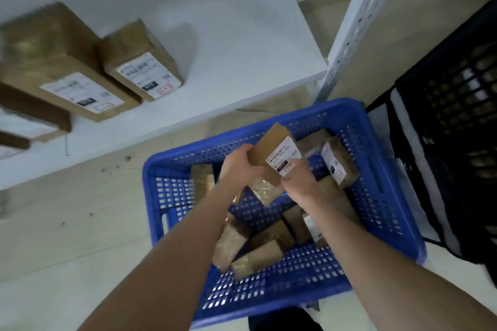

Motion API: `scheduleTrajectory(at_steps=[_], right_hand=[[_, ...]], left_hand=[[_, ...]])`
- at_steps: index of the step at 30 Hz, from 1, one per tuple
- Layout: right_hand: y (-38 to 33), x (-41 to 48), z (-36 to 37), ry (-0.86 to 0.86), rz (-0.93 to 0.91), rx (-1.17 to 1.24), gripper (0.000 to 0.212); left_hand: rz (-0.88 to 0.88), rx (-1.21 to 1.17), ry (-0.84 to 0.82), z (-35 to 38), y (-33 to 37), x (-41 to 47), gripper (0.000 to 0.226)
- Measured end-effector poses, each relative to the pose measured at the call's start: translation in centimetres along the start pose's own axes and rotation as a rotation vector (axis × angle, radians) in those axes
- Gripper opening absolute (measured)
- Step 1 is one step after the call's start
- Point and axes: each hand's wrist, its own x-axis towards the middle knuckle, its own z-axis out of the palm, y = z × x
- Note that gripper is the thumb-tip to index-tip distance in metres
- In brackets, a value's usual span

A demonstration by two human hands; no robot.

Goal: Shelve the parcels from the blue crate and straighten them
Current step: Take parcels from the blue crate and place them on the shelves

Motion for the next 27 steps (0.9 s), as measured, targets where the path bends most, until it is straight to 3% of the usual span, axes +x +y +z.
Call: scheduleTrajectory(at_steps=[3,8,11,13,17,27], right_hand=[[-4.3,-4.7,-1.6,0.000,-0.013,-0.098,0.038],[-11.8,-13.3,-4.0,-0.084,-0.063,0.000,0.083],[-15.9,-18.3,-5.1,-0.193,-0.089,0.045,0.096],[-18.4,-21.4,-5.9,-0.300,-0.114,0.116,0.089],[-22.6,-28.1,-7.6,-0.477,-0.170,0.281,0.056],[-30.3,-40.7,-12.1,-0.670,-0.294,0.263,0.036]], left_hand=[[-0.036,-0.073,0.054,-6.6,0.9,-4.8,0.051],[-0.056,-0.185,0.131,-17.6,3.1,-13.3,0.045],[-0.088,-0.316,0.194,-23.7,4.7,-18.7,0.047],[-0.080,-0.408,0.211,-27.4,5.8,-22.2,0.041],[-0.030,-0.552,0.326,-33.3,8.2,-29.3,0.022],[0.143,-0.754,0.640,-43.2,12.5,-42.7,0.011]])
